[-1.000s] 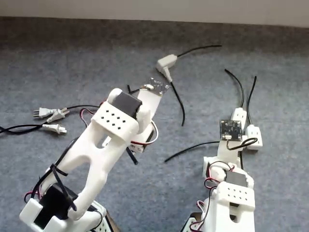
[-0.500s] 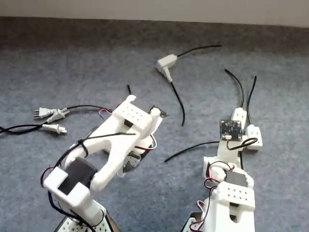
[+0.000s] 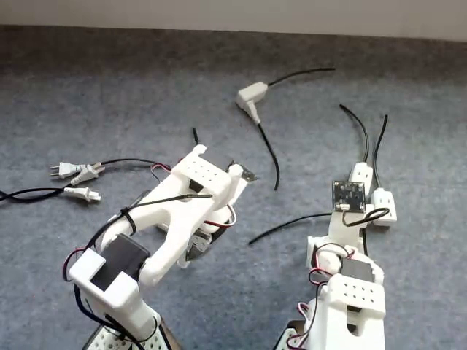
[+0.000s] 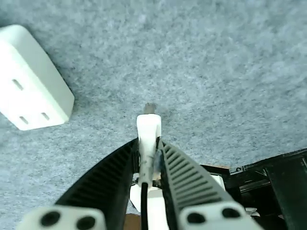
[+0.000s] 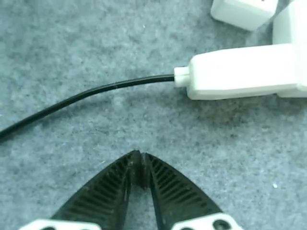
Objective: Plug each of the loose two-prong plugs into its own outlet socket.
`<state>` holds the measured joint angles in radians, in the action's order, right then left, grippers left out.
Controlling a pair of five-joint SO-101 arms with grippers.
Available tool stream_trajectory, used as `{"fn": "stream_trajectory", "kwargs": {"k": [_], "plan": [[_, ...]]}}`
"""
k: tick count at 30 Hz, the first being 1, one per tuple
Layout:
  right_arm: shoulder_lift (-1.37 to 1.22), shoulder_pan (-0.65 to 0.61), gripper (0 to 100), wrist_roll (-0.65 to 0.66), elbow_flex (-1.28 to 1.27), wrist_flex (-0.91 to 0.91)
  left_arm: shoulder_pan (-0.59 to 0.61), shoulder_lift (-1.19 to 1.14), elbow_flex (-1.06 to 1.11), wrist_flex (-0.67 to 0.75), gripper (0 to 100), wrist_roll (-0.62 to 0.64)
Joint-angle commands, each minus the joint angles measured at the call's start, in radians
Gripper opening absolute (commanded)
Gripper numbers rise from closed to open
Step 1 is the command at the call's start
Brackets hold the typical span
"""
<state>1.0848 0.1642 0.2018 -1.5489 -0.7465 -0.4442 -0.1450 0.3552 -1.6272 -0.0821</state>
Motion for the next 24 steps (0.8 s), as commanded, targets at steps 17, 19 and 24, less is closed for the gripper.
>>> {"fn": "stream_trajectory", "kwargs": {"k": [17, 19, 24], "plan": [[-0.002, -0.01, 0.7, -0.009, -0.004, 0.041, 0.027, 0.004, -0.007, -0.058, 7, -0.068], [-0.002, -0.01, 0.7, -0.009, -0.004, 0.041, 0.042, 0.004, -0.005, -0.058, 7, -0.068], [-0.002, -0.01, 0.7, -0.009, -0.004, 0.041, 0.045, 0.004, -0.005, -0.057, 7, -0.069]]}}
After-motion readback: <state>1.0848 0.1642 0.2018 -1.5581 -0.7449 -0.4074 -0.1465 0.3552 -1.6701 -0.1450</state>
